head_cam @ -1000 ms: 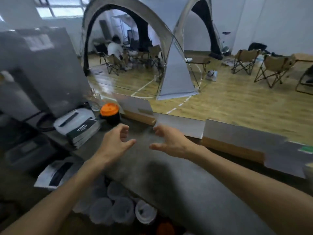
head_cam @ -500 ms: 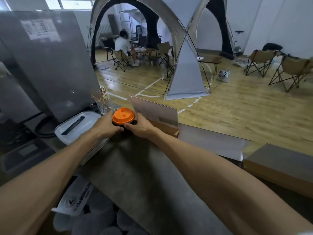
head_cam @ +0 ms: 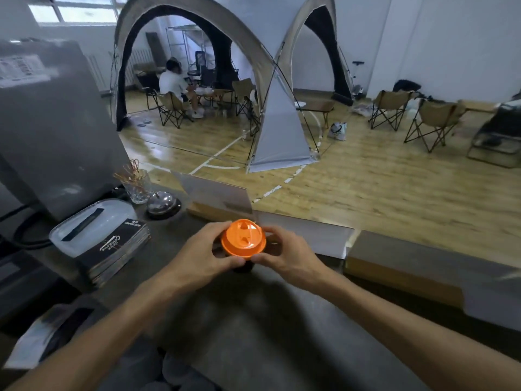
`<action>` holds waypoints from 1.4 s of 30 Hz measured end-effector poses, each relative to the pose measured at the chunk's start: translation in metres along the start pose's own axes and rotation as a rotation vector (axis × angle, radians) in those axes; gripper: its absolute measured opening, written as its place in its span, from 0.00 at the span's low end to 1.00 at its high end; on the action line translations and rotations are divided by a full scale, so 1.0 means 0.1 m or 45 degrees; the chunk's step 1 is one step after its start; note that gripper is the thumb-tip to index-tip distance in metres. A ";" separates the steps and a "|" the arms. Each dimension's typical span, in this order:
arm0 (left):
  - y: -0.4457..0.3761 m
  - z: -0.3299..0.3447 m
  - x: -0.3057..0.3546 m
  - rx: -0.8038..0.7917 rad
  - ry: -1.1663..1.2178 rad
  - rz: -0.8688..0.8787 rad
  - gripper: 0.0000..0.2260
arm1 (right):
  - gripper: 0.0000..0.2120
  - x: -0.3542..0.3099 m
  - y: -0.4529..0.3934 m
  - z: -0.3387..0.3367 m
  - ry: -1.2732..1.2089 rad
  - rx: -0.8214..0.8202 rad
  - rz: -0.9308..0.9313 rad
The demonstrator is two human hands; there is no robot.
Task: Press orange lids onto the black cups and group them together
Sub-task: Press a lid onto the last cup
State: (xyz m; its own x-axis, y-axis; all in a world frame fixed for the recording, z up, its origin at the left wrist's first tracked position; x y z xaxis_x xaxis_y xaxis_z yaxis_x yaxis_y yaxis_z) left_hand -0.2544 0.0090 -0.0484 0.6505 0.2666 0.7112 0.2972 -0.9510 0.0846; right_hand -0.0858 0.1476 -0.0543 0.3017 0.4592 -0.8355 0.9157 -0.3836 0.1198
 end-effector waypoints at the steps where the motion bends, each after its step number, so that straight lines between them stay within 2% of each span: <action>1: 0.02 0.17 0.17 -0.012 0.014 0.044 0.37 | 0.30 0.06 0.25 -0.09 0.006 0.020 0.016; 8: -0.01 1.51 1.43 -0.225 0.086 0.351 0.35 | 0.29 0.62 2.10 -0.75 0.092 0.288 0.193; 11: 0.04 2.11 1.93 -0.317 0.096 0.463 0.35 | 0.34 0.82 2.88 -0.96 0.117 0.376 0.306; 16: 0.20 3.04 2.55 -0.460 0.207 0.545 0.35 | 0.33 1.13 3.93 -1.19 0.099 0.464 0.506; 20: 0.27 3.48 2.90 -0.494 0.232 0.579 0.33 | 0.33 1.35 4.46 -1.28 0.091 0.550 0.596; 31: 0.34 3.81 3.13 -0.490 0.148 0.609 0.33 | 0.32 1.60 4.86 -1.33 -0.024 0.566 0.567; 33: 0.34 3.81 3.12 -0.513 0.151 0.592 0.33 | 0.25 1.62 4.86 -1.37 -0.073 0.549 0.579; 36: 0.31 3.80 3.12 -0.540 0.155 0.570 0.34 | 0.06 1.61 4.73 -1.60 -0.190 0.618 0.659; 37: 0.31 3.80 3.12 -0.545 0.153 0.564 0.33 | 0.07 1.61 4.65 -1.71 -0.176 0.610 0.705; 39: 0.31 3.80 3.13 -0.550 0.145 0.556 0.32 | 0.13 1.59 4.46 -1.91 -0.106 0.479 0.821; 42: 0.30 3.82 3.12 -0.538 0.128 0.549 0.33 | 0.16 1.57 4.25 -2.09 -0.033 0.229 0.937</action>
State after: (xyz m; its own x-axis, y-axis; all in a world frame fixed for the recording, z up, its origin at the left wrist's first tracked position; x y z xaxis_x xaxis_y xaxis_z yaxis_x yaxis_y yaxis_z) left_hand 0.2242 0.1236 -0.0906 0.5749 -0.1529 0.8038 -0.2948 -0.9551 0.0292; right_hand 0.4059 0.2244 -0.0220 0.8099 0.0158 -0.5863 0.4223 -0.7095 0.5642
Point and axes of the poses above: each hand's wrist, its own y-axis away from the middle knuckle, its own z-axis out of the palm, x = y × z, the point moved 1 cm from there along -y, towards the middle knuckle, and after that the axes turned 11 degrees about -x, right-handed, at the moved point
